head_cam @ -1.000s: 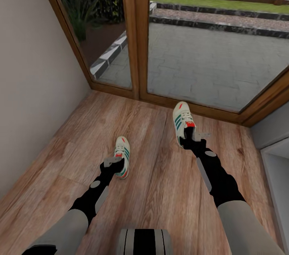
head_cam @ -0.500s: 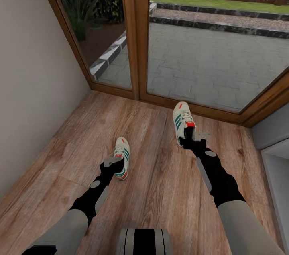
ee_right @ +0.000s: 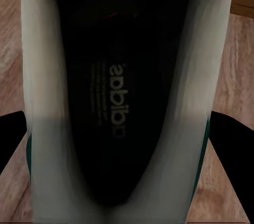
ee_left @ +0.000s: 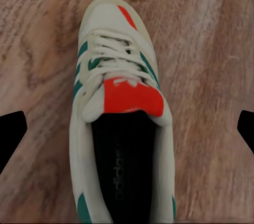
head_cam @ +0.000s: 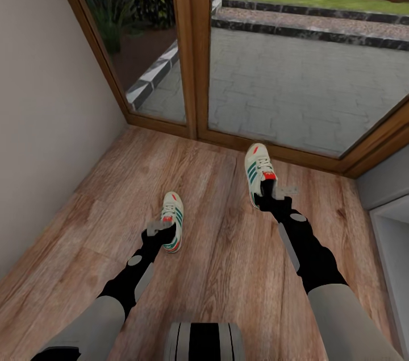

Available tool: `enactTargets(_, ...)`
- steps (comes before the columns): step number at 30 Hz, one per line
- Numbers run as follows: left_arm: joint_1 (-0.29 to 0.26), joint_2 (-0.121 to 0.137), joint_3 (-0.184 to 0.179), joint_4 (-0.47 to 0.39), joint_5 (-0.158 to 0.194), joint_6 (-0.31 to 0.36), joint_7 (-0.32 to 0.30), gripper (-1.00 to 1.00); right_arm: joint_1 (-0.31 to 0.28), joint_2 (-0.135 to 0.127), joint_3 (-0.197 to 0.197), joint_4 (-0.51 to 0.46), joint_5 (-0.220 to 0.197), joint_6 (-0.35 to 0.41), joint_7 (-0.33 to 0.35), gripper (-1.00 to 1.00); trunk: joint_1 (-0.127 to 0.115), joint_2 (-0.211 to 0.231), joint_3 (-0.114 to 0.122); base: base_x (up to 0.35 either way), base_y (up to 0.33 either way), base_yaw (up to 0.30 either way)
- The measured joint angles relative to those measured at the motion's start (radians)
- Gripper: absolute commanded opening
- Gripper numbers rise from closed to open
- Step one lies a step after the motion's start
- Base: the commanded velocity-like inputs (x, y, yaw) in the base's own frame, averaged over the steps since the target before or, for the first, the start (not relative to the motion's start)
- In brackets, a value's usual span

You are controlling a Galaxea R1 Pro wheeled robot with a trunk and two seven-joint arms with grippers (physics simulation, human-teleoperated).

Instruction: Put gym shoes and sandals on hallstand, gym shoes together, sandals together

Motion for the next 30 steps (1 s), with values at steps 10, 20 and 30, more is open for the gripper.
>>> enactTargets(10, 0.000, 0.000, -0.001, 0.000, 0.000, 0.000, 0.000, 1.00, 0.000, 0.000, 0.000, 0.000, 0.000, 0.000, 0.000, -1.00, 0.005, -0.002, -0.054, 0.000, 0.000, 0.000)
enactTargets(20, 0.000, -0.001, -0.001, 0.000, 0.000, 0.000, 0.000, 1.00, 0.000, 0.000, 0.000, 0.000, 0.000, 0.000, 0.000, -1.00, 0.005, -0.003, -0.070, 0.000, 0.000, 0.000)
enactTargets(30, 0.000, -0.002, -0.003, 0.001, 0.000, 0.000, 0.000, 1.00, 0.000, 0.000, 0.000, 0.000, 0.000, 0.000, 0.000, -1.00, 0.007, -0.004, -0.098, 0.000, 0.000, 0.000)
